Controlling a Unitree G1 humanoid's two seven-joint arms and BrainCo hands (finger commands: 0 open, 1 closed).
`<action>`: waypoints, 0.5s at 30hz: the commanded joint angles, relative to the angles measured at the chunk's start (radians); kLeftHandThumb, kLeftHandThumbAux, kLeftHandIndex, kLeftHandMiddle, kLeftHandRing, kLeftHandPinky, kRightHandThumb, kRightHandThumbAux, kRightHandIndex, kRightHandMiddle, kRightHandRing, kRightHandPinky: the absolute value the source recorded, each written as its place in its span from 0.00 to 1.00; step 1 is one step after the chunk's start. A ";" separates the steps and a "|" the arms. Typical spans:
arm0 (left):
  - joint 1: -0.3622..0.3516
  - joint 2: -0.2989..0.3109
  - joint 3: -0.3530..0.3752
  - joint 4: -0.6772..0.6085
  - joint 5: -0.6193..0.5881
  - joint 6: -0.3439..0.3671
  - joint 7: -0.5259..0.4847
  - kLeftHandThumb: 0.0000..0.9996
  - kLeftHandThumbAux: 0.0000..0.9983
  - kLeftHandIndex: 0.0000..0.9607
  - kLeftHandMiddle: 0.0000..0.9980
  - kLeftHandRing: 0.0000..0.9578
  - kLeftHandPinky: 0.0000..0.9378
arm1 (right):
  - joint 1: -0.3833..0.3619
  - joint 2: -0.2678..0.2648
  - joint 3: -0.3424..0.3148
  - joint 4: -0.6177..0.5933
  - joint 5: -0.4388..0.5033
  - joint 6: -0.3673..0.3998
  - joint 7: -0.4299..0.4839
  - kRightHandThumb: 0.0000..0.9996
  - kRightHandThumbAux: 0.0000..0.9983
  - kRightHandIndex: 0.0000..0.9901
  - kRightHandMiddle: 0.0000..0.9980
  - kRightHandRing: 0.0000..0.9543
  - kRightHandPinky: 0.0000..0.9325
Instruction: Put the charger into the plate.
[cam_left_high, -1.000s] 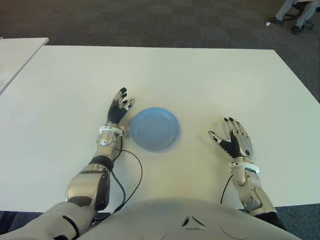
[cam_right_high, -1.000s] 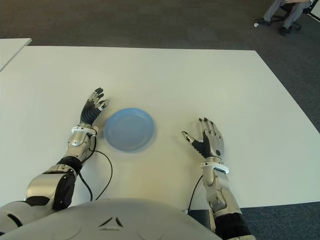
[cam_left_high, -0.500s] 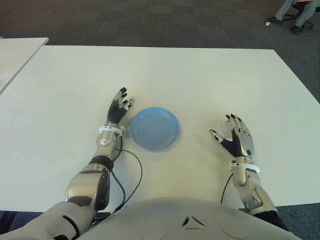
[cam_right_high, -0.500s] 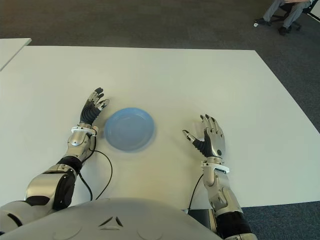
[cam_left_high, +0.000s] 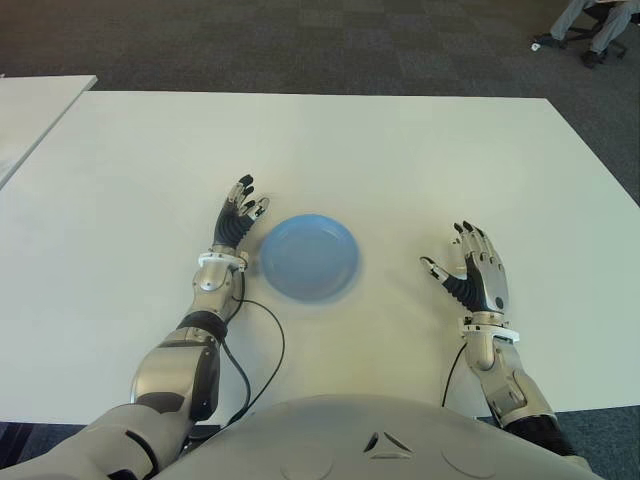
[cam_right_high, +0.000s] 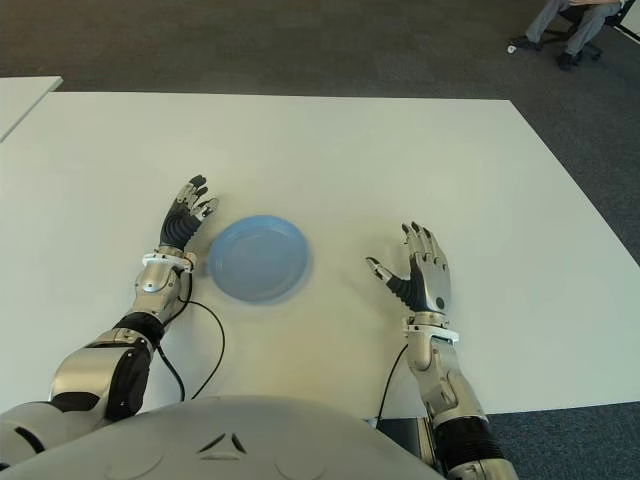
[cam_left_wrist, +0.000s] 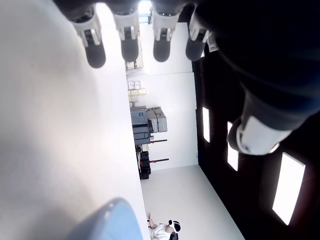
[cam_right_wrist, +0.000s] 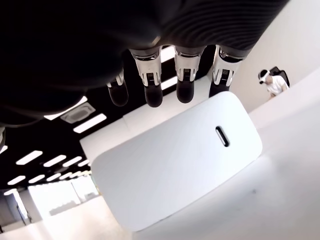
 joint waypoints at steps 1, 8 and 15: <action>0.090 -0.017 -0.009 0.049 0.004 0.053 -0.012 0.15 0.58 0.00 0.05 0.08 0.14 | -0.006 0.017 0.016 0.072 0.024 -0.059 -0.021 0.34 0.24 0.00 0.00 0.00 0.02; 0.091 -0.018 -0.009 0.048 0.004 0.053 -0.011 0.16 0.59 0.00 0.06 0.08 0.13 | -0.023 0.018 0.015 0.103 0.031 -0.112 -0.041 0.33 0.26 0.00 0.00 0.00 0.02; 0.093 -0.018 -0.011 0.044 0.005 0.050 -0.010 0.15 0.59 0.00 0.06 0.07 0.13 | -0.044 0.023 0.015 0.135 0.025 -0.132 -0.057 0.32 0.27 0.00 0.00 0.00 0.05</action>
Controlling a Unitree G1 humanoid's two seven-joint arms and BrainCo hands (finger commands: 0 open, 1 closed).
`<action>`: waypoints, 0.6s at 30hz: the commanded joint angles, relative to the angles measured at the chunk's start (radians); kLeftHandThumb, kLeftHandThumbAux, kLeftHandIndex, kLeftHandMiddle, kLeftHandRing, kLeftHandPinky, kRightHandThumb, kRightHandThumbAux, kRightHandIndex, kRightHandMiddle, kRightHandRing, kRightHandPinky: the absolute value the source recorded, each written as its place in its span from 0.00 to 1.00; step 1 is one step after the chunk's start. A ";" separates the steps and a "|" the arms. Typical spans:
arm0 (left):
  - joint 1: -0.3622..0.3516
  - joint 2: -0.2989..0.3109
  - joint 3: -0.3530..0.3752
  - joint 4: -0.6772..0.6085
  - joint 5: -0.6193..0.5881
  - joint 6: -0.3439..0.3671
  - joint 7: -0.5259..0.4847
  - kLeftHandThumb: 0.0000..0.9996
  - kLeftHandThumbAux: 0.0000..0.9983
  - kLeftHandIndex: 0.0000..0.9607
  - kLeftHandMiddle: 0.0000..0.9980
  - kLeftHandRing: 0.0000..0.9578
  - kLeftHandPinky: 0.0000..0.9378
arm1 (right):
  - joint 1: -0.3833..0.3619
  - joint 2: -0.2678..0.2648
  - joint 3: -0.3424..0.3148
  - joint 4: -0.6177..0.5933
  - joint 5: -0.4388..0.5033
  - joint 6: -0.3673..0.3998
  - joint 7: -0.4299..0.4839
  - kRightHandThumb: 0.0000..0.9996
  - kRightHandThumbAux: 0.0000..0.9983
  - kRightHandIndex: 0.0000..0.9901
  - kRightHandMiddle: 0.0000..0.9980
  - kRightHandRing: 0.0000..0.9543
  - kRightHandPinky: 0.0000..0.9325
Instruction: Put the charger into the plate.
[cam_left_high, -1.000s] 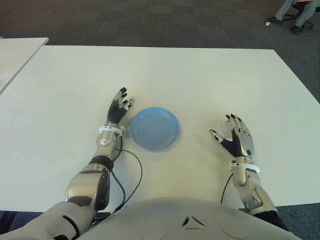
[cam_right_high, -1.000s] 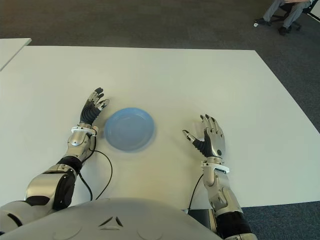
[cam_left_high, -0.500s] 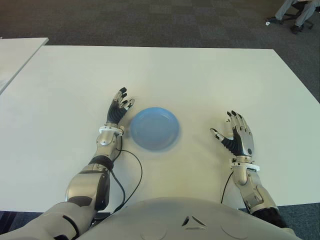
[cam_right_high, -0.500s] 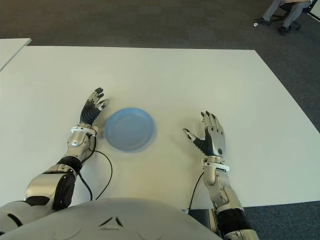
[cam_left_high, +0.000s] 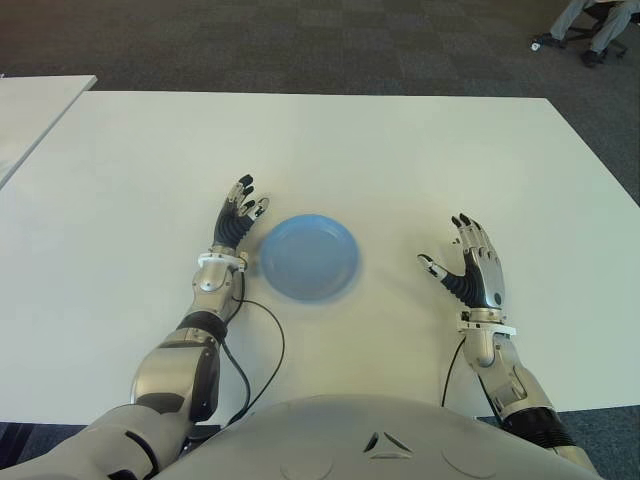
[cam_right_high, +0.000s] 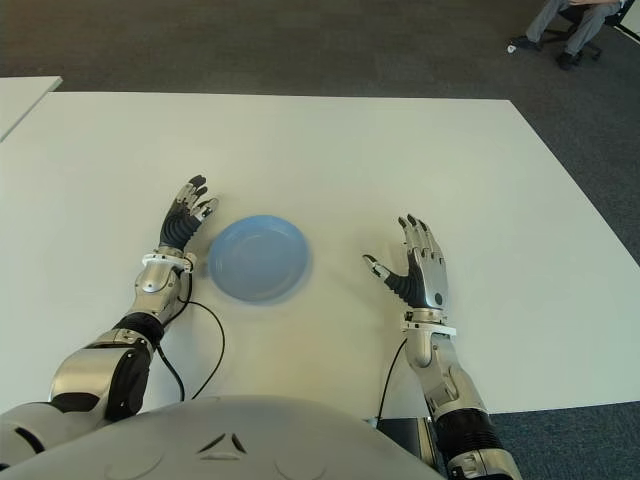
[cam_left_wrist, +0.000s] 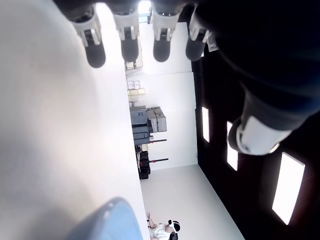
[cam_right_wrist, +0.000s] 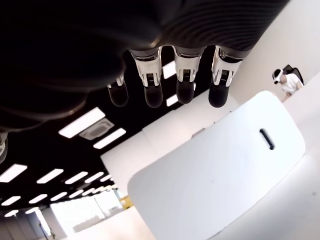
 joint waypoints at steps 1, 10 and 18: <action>0.089 -0.018 -0.010 0.051 0.005 0.054 -0.009 0.15 0.59 0.00 0.06 0.07 0.13 | 0.003 0.028 0.016 0.065 0.004 0.002 -0.015 0.32 0.27 0.00 0.00 0.00 0.05; 0.089 -0.018 -0.011 0.051 0.006 0.061 -0.007 0.14 0.60 0.00 0.05 0.07 0.13 | 0.001 0.041 -0.002 0.066 0.008 0.045 -0.013 0.31 0.28 0.00 0.00 0.00 0.06; 0.090 -0.019 -0.010 0.050 0.004 0.056 -0.010 0.14 0.60 0.00 0.05 0.07 0.12 | 0.027 0.042 -0.017 0.010 -0.021 0.170 0.033 0.32 0.25 0.00 0.00 0.00 0.06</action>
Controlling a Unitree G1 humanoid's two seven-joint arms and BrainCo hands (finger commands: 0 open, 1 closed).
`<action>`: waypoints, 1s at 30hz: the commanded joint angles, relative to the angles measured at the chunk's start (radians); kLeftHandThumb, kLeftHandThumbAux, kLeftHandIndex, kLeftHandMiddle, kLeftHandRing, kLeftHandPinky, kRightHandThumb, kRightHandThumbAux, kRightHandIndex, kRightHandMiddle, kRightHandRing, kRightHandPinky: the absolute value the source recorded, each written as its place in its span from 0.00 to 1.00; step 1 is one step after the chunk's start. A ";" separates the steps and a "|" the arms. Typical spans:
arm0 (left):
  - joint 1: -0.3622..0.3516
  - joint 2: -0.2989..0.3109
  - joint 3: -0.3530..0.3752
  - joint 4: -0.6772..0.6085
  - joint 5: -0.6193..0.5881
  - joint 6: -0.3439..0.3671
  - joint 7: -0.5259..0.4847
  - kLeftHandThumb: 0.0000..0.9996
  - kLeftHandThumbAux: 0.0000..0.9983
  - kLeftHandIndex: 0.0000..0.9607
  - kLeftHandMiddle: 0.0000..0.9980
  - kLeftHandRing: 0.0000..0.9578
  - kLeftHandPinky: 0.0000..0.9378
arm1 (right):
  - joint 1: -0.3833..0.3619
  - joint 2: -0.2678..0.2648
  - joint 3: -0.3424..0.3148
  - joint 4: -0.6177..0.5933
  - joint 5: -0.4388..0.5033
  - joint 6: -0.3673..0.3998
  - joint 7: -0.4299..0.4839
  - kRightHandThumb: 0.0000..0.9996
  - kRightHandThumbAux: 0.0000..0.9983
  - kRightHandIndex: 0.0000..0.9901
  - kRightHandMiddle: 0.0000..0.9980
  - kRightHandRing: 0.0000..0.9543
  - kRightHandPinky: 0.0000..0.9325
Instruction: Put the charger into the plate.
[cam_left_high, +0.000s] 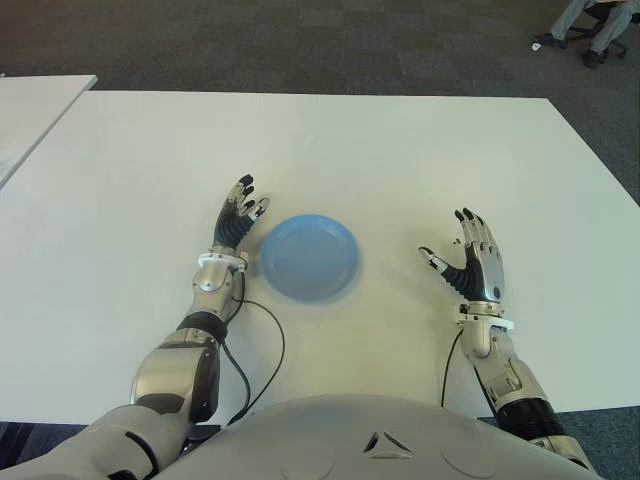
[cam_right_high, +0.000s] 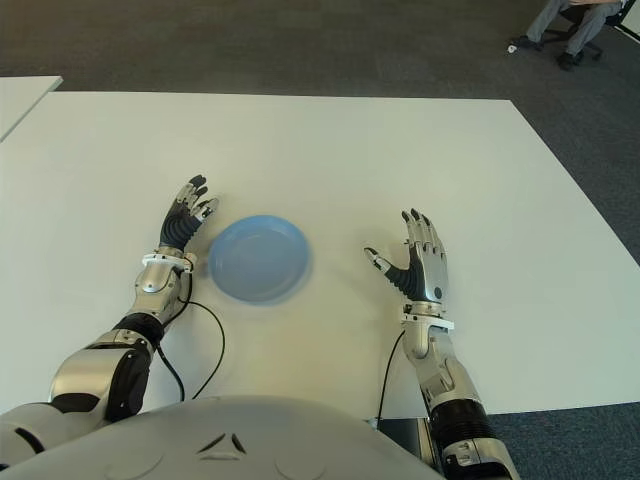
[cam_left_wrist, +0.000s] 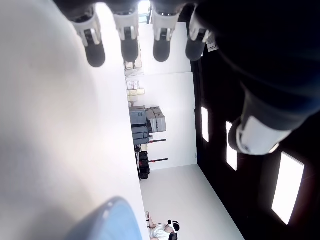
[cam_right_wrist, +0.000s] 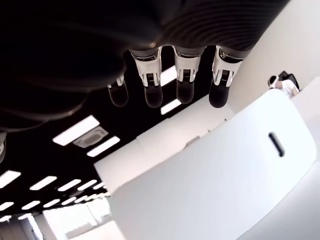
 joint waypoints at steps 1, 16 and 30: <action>0.089 -0.018 -0.009 0.053 0.003 0.056 -0.011 0.14 0.60 0.00 0.05 0.07 0.12 | 0.044 0.015 0.006 0.001 -0.017 0.102 0.044 0.32 0.25 0.00 0.00 0.00 0.06; 0.088 -0.014 -0.012 0.053 0.005 0.059 -0.017 0.14 0.60 0.00 0.05 0.07 0.13 | 0.070 -0.013 0.015 -0.127 -0.077 0.365 0.233 0.31 0.21 0.00 0.00 0.00 0.10; 0.089 -0.012 -0.008 0.051 0.000 0.060 -0.028 0.14 0.60 0.00 0.05 0.07 0.13 | 0.111 -0.054 0.013 -0.224 -0.102 0.447 0.334 0.29 0.19 0.00 0.00 0.00 0.03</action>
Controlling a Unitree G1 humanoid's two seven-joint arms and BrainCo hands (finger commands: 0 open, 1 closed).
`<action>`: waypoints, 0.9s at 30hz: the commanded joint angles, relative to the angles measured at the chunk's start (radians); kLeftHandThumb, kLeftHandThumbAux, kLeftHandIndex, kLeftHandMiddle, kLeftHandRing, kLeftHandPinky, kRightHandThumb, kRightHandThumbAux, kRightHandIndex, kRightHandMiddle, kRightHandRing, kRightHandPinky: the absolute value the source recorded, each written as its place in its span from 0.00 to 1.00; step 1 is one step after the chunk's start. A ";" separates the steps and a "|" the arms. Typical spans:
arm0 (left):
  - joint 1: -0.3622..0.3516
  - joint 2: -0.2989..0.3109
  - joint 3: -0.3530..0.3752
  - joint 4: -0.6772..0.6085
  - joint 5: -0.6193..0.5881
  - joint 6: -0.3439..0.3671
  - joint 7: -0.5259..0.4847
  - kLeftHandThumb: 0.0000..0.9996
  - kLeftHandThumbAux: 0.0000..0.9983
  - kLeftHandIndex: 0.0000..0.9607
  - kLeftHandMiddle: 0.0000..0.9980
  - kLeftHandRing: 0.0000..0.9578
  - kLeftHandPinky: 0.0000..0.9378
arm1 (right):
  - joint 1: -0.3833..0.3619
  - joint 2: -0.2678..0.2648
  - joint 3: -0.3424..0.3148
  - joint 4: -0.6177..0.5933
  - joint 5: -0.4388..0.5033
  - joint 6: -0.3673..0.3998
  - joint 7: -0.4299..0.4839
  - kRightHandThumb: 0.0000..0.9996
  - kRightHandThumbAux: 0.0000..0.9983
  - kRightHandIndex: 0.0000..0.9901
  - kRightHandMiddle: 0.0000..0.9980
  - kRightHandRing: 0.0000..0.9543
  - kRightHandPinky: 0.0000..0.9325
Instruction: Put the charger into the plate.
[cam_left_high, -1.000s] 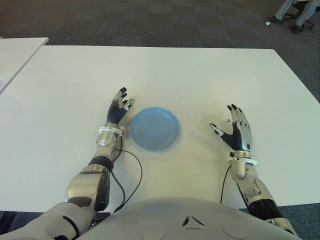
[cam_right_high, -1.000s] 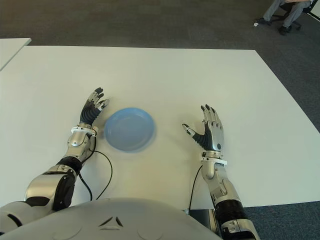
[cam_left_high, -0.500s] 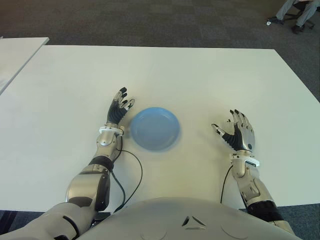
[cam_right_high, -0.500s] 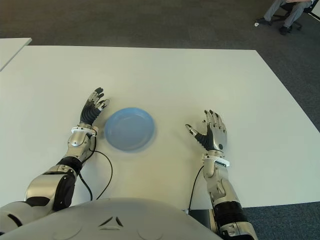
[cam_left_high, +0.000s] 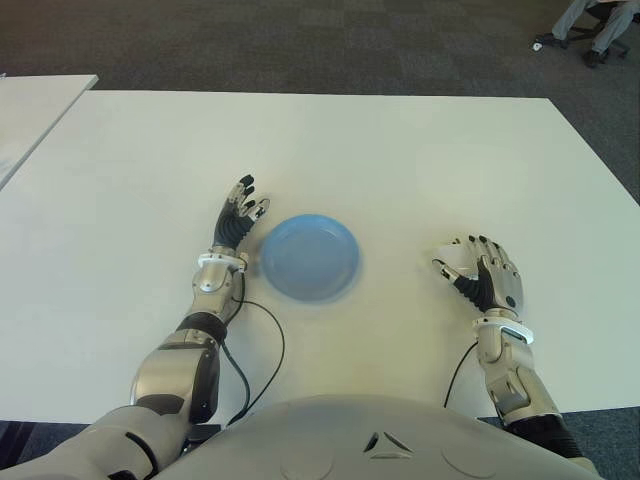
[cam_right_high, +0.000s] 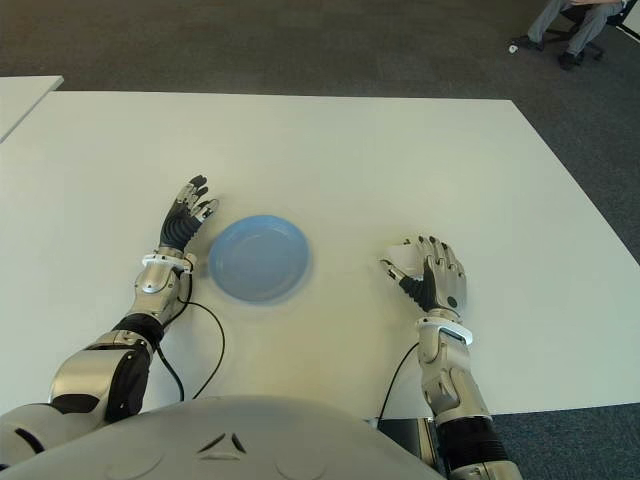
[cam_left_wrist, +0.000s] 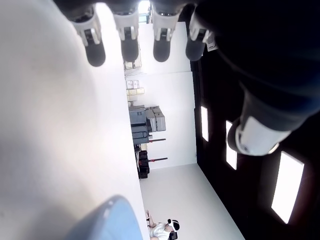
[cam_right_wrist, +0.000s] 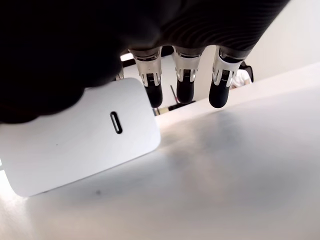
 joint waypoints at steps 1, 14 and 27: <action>0.083 -0.013 -0.006 0.058 0.000 0.060 -0.018 0.14 0.60 0.00 0.05 0.07 0.13 | 0.024 -0.014 0.007 -0.015 -0.015 0.035 0.046 0.29 0.19 0.00 0.00 0.00 0.03; 0.084 -0.011 -0.007 0.057 0.003 0.058 -0.016 0.14 0.61 0.00 0.05 0.07 0.13 | 0.089 0.008 0.023 -0.170 -0.058 0.171 0.182 0.28 0.17 0.00 0.00 0.00 0.09; 0.085 -0.009 -0.009 0.058 0.005 0.059 -0.018 0.14 0.60 0.00 0.05 0.07 0.12 | 0.128 0.032 0.058 -0.206 -0.134 0.220 0.172 0.26 0.17 0.00 0.00 0.00 0.08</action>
